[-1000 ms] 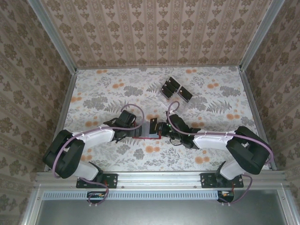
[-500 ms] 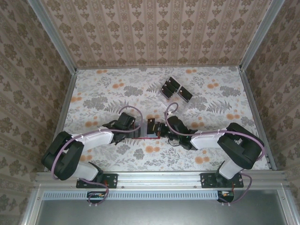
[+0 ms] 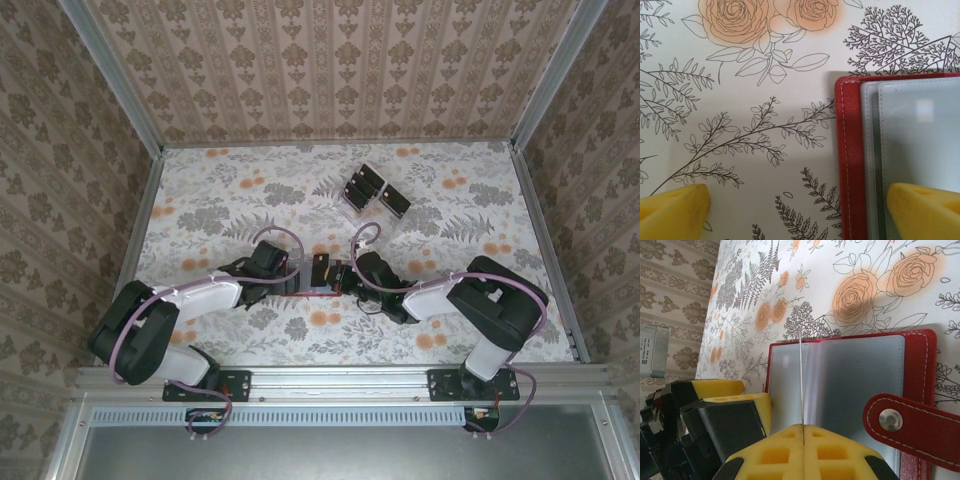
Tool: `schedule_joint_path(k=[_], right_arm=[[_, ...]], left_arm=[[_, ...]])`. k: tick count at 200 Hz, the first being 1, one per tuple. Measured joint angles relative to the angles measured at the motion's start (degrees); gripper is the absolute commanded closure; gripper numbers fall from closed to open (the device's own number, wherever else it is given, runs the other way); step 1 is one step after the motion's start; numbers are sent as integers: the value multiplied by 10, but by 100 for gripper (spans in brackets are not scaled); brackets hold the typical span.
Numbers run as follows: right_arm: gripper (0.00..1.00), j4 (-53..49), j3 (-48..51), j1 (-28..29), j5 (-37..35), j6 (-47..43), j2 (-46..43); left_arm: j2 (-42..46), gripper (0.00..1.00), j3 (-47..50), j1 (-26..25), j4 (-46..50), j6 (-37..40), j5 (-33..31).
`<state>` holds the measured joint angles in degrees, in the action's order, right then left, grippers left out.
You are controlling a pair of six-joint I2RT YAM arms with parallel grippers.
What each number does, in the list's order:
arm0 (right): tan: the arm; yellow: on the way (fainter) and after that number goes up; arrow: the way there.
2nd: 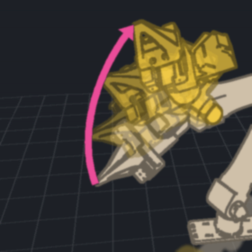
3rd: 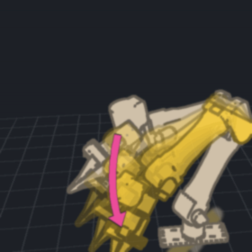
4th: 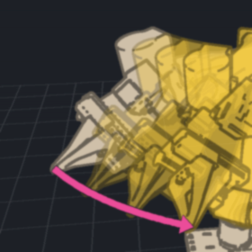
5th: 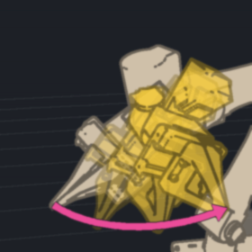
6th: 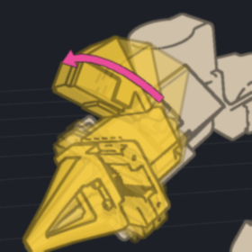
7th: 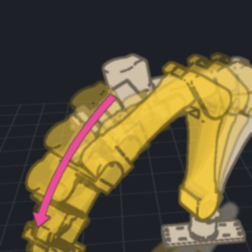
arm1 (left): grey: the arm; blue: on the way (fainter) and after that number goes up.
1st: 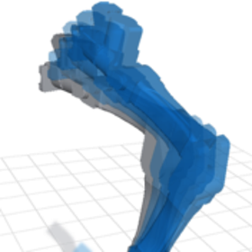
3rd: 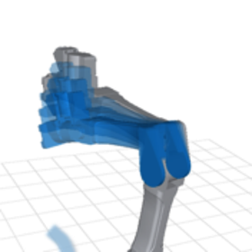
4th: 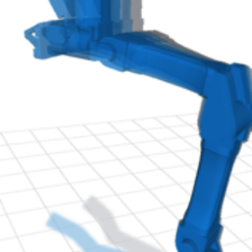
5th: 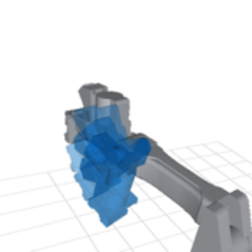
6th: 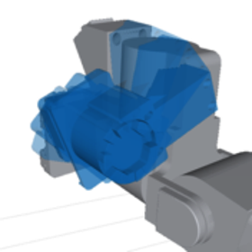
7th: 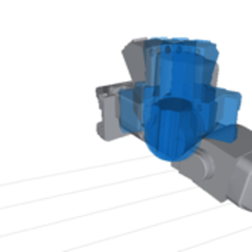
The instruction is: Put the credit cards into the card holder
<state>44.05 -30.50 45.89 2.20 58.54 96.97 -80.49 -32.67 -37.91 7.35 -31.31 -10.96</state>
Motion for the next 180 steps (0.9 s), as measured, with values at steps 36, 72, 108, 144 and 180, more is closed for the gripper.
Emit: schedule_joint_path(k=[36,72,108,144,180], right_arm=[[100,21,3,0,0,6,17],[100,38,3,0,4,16,24],[100,57,5,0,11,24,34],[100,77,7,0,14,37,51],[100,99,11,0,17,49,63]], left_arm=[[0,0,0,0,-1,0,0],[0,0,0,0,-1,0,0],[0,0,0,0,-1,0,0],[0,0,0,0,-1,0,0],[0,0,0,0,-1,0,0]])
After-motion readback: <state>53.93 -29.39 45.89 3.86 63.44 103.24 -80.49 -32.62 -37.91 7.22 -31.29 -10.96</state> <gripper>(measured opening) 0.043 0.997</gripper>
